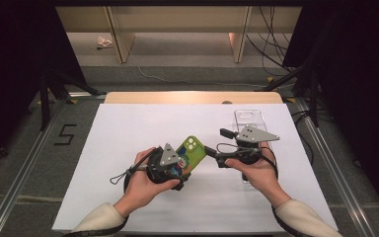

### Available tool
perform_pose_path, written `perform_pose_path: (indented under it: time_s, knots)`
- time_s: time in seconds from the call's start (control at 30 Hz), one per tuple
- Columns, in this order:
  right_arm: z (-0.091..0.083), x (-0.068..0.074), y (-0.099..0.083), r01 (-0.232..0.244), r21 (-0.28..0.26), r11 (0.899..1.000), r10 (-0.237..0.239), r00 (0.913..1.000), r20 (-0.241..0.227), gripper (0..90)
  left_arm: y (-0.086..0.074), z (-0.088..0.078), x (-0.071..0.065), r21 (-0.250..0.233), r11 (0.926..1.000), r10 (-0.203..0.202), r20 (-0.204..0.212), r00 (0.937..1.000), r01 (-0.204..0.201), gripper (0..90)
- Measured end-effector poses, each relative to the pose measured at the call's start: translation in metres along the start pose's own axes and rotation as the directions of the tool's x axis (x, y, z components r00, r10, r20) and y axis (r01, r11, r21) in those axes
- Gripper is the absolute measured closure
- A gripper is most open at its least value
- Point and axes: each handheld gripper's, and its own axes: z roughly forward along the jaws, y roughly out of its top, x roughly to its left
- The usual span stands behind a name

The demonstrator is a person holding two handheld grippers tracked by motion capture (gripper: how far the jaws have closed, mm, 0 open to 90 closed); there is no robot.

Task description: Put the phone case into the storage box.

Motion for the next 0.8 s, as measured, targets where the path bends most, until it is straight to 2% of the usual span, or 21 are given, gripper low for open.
perform_pose_path:
  time_s: [0.8]
  knots:
    - [0.014, 0.004, 0.004, -0.013, 0.009, 1.000, 0.013, 0.9998, -0.012, 17.4, 0.003, 0.004, -0.012, 0.000, 0.9996, 0.027, 0.019, 0.9995, -0.027, 16.1]
